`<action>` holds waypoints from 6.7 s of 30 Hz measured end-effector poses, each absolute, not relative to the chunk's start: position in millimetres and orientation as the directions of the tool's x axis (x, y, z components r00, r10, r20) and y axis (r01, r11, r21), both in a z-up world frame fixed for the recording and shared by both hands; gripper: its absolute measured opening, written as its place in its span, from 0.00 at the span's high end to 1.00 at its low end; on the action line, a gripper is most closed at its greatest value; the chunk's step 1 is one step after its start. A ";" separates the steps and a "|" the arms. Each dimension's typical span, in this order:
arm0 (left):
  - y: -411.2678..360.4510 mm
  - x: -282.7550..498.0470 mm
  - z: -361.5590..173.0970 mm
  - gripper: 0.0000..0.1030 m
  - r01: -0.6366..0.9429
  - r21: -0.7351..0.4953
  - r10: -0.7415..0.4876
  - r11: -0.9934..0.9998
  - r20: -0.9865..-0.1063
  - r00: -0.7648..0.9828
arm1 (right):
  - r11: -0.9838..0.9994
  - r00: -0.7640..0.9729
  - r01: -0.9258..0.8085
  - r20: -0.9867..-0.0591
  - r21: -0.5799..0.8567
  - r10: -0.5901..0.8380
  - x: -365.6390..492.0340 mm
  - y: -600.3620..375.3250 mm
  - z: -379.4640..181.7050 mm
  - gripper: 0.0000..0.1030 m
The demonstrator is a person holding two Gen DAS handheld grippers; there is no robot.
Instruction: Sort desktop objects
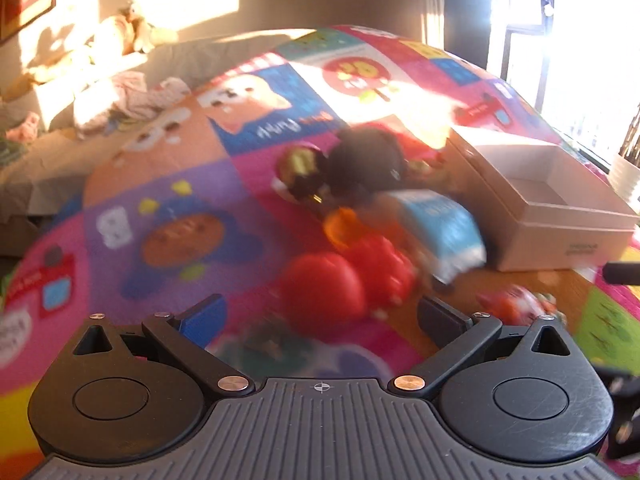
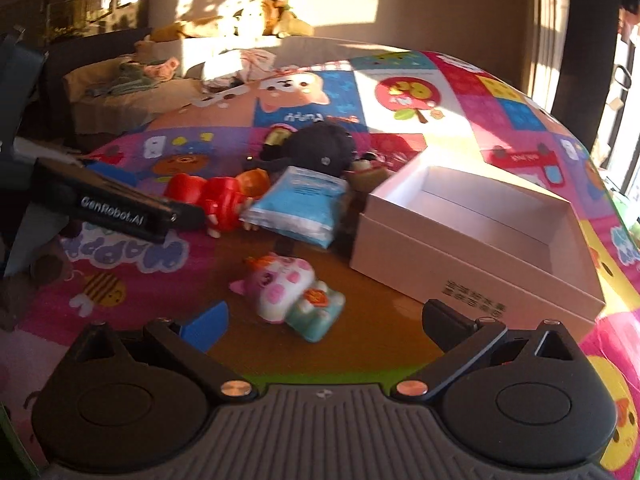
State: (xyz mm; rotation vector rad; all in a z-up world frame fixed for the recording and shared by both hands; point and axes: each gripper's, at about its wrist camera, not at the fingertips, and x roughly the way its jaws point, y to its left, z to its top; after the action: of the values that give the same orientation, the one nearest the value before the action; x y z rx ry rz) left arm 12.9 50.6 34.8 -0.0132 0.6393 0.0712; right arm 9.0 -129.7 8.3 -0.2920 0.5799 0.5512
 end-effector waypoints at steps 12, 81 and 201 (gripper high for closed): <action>70.5 7.2 34.8 0.00 -0.031 -0.078 -0.024 0.996 -0.628 0.778 | 0.859 0.671 -0.509 -0.647 -0.048 0.362 44.3 -119.8 -7.3 0.31; 43.8 -2.8 10.2 0.00 0.234 -0.033 -0.192 0.972 -0.688 0.700 | 0.946 0.747 -0.322 -0.603 0.038 0.279 22.6 -190.4 -10.1 0.00; 41.0 -5.9 40.7 0.00 0.281 -0.162 -0.321 0.946 -0.594 0.737 | 0.968 0.816 -0.073 -0.544 0.241 0.197 85.4 -278.2 37.3 0.00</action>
State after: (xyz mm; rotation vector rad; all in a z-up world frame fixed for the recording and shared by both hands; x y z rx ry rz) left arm -5.9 41.0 40.7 -0.0626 0.6639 -0.3306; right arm 85.4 -278.2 37.3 0.2138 0.6010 0.1452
